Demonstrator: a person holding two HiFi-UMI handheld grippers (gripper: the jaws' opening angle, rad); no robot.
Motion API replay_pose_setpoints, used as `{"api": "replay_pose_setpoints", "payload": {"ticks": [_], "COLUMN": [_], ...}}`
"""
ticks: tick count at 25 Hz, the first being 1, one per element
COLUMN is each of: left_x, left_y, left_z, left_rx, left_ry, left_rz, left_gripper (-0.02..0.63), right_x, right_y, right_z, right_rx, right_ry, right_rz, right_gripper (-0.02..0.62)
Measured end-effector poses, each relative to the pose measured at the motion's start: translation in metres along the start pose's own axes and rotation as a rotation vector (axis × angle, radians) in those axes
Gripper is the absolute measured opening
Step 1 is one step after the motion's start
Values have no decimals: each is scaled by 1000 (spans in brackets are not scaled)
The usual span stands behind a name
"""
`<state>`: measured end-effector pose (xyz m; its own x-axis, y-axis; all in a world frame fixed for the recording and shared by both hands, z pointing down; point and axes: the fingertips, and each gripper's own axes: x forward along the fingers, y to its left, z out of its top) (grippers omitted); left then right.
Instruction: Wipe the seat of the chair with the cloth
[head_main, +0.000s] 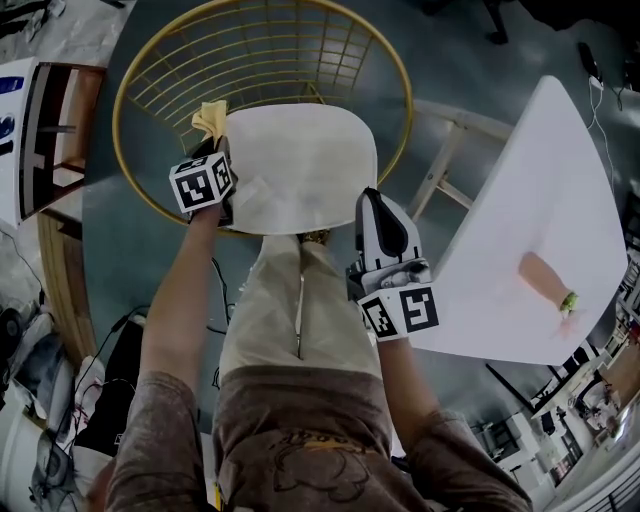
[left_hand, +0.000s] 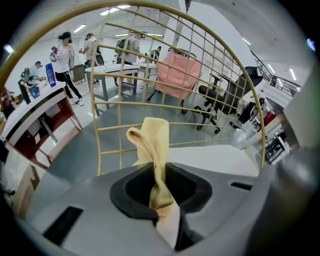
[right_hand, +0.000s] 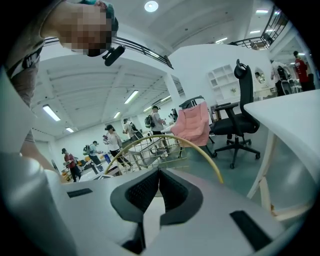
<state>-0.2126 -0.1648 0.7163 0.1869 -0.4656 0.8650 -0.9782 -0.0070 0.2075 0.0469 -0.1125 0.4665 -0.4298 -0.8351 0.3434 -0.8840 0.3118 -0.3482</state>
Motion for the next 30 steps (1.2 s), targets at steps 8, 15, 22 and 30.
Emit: {"api": "replay_pose_setpoints", "payload": {"ticks": [8, 15, 22, 30], "left_x": [26, 39, 40, 28], "left_y": [-61, -131, -204, -277], "left_z": [-8, -10, -14, -28], "left_rx": [49, 117, 187, 187], "left_ry": [60, 73, 105, 139], "left_rz": [-107, -210, -382, -606], "left_gripper": [75, 75, 75, 75], "right_x": [-5, -12, -17, -25], "right_y": [-13, -21, -28, -35], "right_z": [1, -1, -1, 3], "right_rx": [22, 42, 46, 58], "right_ry": [-3, 0, -2, -25], "right_rz": [-32, -49, -65, -92], "right_gripper": [28, 28, 28, 28]}}
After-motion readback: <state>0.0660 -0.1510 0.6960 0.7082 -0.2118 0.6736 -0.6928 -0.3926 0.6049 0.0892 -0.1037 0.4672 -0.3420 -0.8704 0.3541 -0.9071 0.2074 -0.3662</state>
